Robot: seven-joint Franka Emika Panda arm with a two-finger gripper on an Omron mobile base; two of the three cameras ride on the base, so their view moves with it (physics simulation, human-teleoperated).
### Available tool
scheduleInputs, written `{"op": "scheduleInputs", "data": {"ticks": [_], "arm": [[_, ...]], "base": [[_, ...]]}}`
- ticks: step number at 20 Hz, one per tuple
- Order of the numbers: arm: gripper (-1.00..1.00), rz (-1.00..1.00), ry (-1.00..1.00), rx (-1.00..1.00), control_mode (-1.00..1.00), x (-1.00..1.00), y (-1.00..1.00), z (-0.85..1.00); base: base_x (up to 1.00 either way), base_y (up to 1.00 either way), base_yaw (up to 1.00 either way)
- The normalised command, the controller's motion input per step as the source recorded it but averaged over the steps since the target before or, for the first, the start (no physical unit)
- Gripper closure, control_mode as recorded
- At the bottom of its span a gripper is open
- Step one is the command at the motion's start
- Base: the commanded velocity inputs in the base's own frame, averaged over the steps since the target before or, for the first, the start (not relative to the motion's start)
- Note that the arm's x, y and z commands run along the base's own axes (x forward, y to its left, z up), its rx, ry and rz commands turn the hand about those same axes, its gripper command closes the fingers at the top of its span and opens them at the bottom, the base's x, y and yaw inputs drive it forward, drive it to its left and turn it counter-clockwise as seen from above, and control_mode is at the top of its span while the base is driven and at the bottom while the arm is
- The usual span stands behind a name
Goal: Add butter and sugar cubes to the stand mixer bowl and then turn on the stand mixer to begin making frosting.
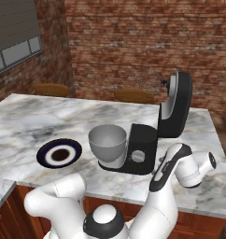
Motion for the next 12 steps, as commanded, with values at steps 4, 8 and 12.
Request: {"op": "scheduleInputs", "data": {"ticks": [4, 8, 12], "arm": [[-1.0, 0.0, 0.0, 0.02, -1.0, 0.15, -0.01, -0.1], [-1.0, 0.0, 0.0, 0.03, -1.0, 0.09, -0.14, -0.11], [-1.0, 0.0, 0.0, 0.03, -1.0, 0.1, -0.11, -0.11]], "base": [[0.0, 0.0, 0.0], [0.0, 0.0, 0.0], [0.0, 0.0, 0.0]]}}
